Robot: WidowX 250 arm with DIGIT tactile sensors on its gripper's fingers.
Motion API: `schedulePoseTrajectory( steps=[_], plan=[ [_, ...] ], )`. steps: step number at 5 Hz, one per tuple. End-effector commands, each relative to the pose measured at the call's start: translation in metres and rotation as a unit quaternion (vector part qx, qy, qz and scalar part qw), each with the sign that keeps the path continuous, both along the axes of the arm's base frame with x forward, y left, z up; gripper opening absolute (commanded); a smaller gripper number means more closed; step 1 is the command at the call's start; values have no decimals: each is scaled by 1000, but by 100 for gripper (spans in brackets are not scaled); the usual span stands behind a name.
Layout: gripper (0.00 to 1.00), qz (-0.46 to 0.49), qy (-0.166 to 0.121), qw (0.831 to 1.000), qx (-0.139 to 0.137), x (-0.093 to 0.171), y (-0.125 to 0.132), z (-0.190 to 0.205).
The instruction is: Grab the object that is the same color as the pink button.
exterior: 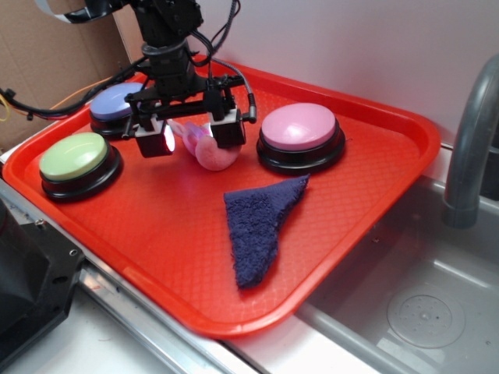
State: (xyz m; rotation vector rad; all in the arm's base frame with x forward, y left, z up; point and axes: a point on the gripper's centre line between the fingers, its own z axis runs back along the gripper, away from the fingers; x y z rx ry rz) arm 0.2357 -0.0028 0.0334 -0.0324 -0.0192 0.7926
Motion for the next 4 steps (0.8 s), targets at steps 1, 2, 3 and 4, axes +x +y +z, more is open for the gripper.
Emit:
schedulePoseTrajectory(
  steps=[1, 2, 3, 4],
  plan=[
    [100, -47, -54, 997, 21, 10, 17, 2],
    [0, -31, -30, 999, 19, 10, 18, -10],
    [0, -40, -18, 999, 13, 7, 14, -20],
    [0, -69, -8, 998, 9, 4, 11, -16]
  ],
)
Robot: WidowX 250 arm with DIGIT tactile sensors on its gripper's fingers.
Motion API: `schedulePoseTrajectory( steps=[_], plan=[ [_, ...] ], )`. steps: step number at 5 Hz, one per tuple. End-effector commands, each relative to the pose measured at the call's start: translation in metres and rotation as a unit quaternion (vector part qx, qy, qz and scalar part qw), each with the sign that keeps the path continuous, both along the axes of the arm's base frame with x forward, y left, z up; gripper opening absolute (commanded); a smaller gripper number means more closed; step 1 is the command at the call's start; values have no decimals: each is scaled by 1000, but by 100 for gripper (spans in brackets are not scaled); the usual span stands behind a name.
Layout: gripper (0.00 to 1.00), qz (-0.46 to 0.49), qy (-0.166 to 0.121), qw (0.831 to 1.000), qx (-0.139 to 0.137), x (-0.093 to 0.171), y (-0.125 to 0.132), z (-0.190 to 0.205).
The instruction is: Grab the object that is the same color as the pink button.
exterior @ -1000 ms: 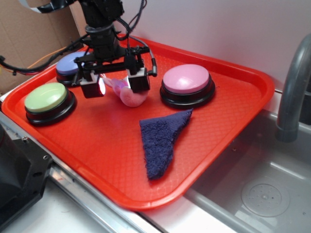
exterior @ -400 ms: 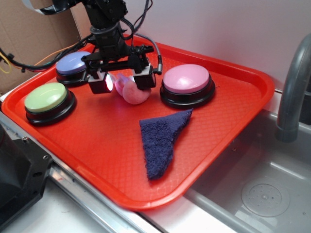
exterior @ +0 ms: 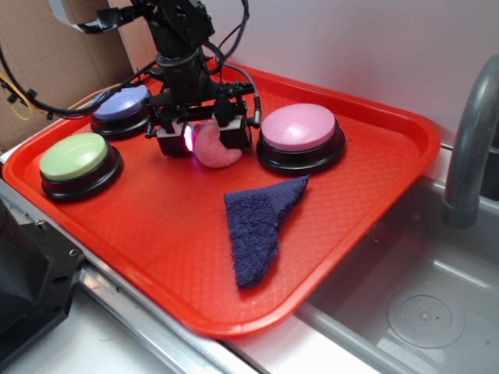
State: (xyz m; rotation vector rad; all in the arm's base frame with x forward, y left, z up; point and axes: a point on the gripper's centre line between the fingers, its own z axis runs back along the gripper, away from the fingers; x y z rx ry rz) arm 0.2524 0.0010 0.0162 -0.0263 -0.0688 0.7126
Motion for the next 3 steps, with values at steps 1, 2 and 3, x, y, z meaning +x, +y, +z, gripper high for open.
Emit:
schedulePoseTrajectory(
  steps=[1, 2, 3],
  plan=[
    [0, -109, 23, 993, -46, -16, 9, 39],
    [0, -226, 48, 971, -55, -16, 15, 88],
    [0, -297, 50, 953, -40, -25, 19, 138]
  ],
)
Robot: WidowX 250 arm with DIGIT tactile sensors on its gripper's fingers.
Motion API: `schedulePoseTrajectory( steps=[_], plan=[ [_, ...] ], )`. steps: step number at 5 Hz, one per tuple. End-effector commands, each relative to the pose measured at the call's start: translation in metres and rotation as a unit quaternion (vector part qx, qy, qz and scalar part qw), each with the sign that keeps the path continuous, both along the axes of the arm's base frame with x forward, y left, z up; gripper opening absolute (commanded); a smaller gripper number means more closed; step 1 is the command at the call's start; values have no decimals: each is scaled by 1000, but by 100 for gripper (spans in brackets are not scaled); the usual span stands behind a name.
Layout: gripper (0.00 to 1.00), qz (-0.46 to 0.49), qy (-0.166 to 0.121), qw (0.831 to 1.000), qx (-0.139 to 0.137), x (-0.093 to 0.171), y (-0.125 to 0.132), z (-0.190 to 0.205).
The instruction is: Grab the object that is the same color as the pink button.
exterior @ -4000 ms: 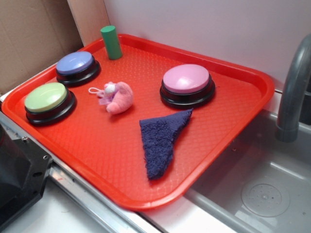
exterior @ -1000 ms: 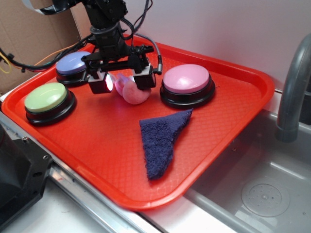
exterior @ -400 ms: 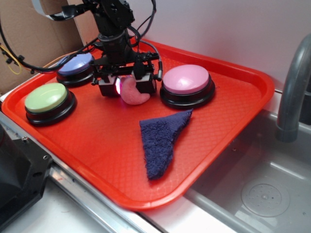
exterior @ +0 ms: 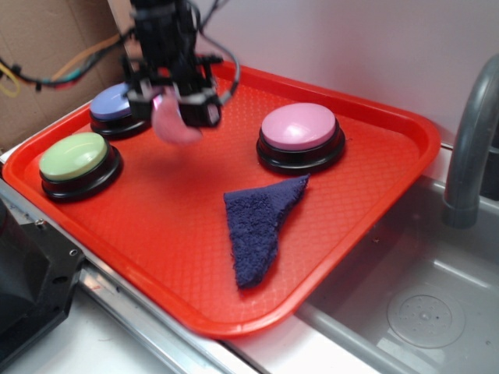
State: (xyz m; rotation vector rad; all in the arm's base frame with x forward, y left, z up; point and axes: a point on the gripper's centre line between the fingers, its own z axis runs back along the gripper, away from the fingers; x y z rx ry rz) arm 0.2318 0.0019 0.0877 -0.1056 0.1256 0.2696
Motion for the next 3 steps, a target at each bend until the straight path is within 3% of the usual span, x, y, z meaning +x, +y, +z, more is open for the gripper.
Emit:
schedulePoseTrajectory(
  steps=[1, 2, 3],
  plan=[
    [0, -139, -41, 988, 45, -22, 15, 110],
    [0, -169, -83, 980, 60, -33, 7, 133],
    [0, -195, -84, 975, 64, -36, 3, 140]
  ],
)
